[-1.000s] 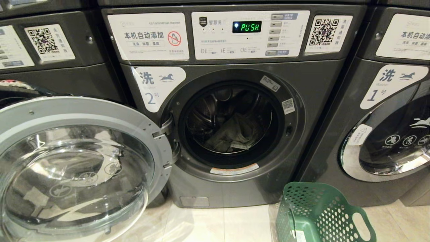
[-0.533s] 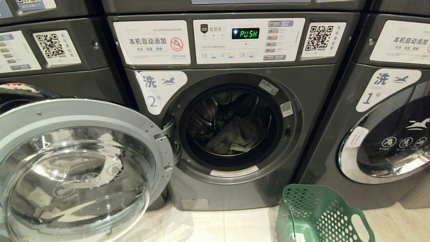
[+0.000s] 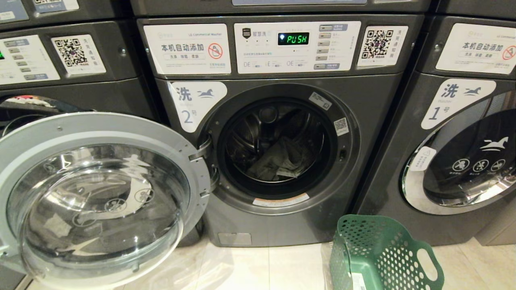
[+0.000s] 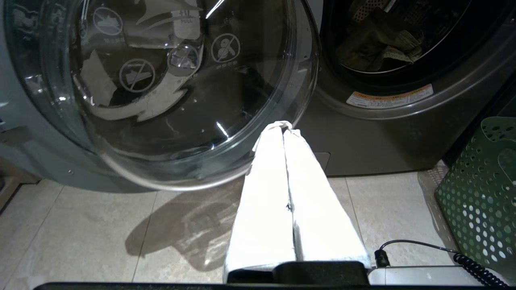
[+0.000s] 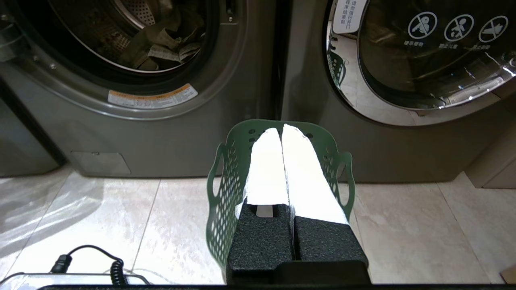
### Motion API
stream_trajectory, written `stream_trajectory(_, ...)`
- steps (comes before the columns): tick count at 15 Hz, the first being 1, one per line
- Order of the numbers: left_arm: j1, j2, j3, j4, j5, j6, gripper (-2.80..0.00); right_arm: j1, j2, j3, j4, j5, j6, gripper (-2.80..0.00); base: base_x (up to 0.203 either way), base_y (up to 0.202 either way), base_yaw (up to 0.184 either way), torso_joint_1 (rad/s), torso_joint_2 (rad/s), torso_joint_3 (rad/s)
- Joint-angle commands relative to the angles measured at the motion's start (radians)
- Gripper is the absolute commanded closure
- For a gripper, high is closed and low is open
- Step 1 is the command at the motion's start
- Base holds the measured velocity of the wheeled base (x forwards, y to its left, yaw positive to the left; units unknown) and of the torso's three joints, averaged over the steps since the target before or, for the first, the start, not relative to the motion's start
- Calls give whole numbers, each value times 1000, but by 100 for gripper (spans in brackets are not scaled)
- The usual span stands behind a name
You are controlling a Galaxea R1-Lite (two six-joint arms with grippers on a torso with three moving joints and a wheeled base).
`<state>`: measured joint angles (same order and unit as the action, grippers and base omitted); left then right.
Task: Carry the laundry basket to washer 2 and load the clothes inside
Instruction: Close the washing machine door with the left hand
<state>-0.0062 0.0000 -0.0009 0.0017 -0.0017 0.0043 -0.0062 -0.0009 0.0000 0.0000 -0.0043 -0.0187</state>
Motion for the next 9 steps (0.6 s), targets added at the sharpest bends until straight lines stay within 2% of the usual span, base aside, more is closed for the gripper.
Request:
stream_trajectory(1, 0, 0, 0, 0, 0, 0, 0, 0, 2, 0, 0, 1, -1, 0, -199, 0, 2, -6, 3, 2)
stream_trajectory(4, 0, 2, 1, 0, 0, 0, 0, 0, 2, 0, 0, 1, -1, 0, -167, 0, 1, 0, 0, 4)
stream_trajectory(9, 0, 2, 1, 0, -1, 2, 0, 0, 1, 0, 0, 1, 0, 0, 0, 0, 0, 0, 0, 0)
